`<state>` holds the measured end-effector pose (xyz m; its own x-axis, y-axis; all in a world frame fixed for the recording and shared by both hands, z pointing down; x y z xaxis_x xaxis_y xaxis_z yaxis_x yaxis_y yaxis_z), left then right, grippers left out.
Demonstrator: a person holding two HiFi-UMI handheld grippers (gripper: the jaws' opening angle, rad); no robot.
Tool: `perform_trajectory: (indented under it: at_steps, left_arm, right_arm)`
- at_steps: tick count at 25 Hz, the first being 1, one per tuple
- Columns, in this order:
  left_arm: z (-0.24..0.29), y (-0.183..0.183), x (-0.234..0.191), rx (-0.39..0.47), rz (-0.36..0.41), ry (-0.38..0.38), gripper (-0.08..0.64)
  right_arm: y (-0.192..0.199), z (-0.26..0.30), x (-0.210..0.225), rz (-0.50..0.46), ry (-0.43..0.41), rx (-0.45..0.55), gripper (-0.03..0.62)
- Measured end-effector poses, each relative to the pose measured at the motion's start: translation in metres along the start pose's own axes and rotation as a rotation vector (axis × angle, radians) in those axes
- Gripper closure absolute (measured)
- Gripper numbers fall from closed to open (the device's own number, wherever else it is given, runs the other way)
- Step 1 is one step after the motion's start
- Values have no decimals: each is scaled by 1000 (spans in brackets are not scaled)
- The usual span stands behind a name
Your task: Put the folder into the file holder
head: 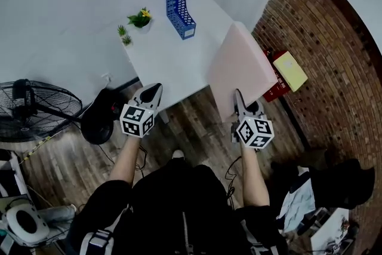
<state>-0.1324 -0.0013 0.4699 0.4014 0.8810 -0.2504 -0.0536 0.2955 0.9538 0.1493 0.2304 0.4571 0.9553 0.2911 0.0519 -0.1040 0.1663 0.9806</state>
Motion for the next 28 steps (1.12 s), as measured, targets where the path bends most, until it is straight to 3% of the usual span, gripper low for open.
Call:
perform_trajectory:
  at_steps: [12,28]
  left_arm:
    - [7,-11,-73,5,-34,-101,535]
    - [72,-48,-151,40,-37,-280,535]
  right_arm:
    - [-27,109,-25,-54,-95,0,434]
    - [-60,286,-3,-91,-192,21,436]
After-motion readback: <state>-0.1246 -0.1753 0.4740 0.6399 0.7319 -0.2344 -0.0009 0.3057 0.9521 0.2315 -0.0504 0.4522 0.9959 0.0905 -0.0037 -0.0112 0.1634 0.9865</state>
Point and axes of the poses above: the fingertips, and each gripper's own axes: z forward along the fingers, x to its right, y out of its underside, the point moved 9 cm from there along -z, backward along the fingers, and after that the axes turned 8 degrees about -z, right-handed, at the moved point
